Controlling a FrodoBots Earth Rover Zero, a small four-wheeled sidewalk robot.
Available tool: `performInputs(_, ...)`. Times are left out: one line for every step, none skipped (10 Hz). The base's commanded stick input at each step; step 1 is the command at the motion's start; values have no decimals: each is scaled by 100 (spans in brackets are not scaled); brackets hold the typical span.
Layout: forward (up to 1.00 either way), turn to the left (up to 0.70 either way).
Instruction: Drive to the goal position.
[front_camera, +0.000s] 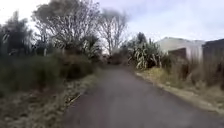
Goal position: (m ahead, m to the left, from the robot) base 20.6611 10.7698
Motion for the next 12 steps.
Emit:
performInputs(100, 0)
performInputs(100, 0)
performInputs(100, 0)
performInputs(100, 0)
performInputs(100, 0)
performInputs(100, 0)
performInputs(100, -14)
performInputs(100, -29)
performInputs(100, -40)
performInputs(100, -40)
performInputs(99, -40)
performInputs(99, -40)
